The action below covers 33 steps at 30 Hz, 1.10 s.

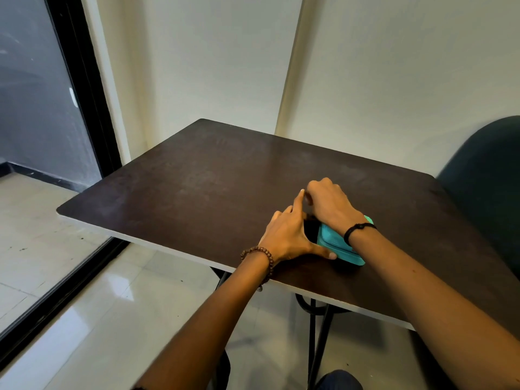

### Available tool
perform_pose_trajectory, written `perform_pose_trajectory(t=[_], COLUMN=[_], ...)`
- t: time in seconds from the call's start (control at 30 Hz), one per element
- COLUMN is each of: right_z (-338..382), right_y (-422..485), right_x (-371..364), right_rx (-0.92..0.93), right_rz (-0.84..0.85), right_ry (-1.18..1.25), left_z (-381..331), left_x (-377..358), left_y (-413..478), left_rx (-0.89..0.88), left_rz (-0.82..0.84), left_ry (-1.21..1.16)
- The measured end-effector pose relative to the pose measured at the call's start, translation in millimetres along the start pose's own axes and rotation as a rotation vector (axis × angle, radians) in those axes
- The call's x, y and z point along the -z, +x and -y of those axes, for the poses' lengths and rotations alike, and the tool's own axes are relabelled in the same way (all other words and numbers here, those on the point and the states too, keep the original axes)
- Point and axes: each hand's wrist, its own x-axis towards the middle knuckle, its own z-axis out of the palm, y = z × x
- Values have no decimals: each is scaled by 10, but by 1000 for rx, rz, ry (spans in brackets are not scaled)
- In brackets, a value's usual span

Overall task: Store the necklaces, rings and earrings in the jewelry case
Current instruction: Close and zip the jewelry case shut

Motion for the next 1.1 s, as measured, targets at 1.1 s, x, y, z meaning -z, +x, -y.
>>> perform_pose_trajectory(t=[1.1], right_z=[-285], right_y=[-1060], right_x=[-276], right_rx=[531], right_rz=[-351], right_ry=[-120], left_z=[91], left_x=[-2], left_y=[-6], left_rx=[-188], left_rz=[-53], left_ry=[239])
